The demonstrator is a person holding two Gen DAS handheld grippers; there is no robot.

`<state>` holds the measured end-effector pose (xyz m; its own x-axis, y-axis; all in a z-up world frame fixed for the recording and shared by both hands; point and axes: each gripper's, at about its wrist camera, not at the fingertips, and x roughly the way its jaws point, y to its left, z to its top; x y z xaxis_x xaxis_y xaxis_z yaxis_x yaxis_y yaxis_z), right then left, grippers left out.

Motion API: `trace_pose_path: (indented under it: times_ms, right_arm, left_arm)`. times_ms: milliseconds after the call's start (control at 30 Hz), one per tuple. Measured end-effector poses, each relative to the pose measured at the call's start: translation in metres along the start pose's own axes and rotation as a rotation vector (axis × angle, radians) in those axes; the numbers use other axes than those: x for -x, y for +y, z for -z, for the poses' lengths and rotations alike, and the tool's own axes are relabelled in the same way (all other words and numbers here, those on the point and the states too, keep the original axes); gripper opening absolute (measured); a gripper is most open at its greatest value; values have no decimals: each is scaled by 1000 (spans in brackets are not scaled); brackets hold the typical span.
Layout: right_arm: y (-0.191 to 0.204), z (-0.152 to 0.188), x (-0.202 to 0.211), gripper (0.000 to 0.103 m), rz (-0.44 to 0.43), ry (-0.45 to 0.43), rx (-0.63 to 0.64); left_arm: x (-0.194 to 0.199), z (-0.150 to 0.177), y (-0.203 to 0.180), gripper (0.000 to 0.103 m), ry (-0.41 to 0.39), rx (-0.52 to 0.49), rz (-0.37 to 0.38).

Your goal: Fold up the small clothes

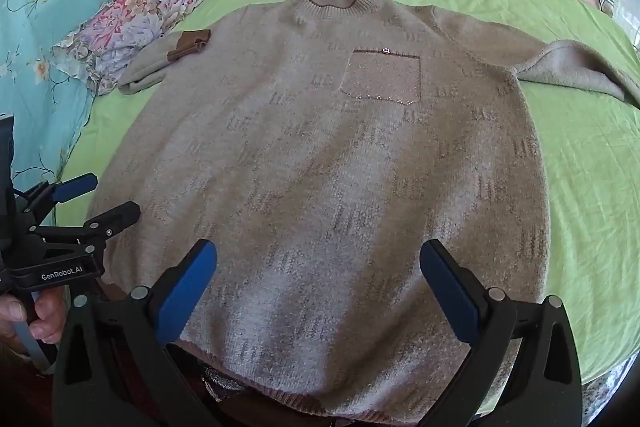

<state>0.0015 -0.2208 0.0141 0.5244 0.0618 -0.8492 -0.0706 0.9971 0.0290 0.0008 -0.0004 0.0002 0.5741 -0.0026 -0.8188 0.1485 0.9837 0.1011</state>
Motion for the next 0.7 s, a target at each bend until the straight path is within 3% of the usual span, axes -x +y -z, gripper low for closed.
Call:
trace_pose_path:
  times_ms: [700]
  right_arm:
    - [0,0,1,101,-1,-3,-2]
  left_arm:
    - [3,-2,-2,93,-5,1,3]
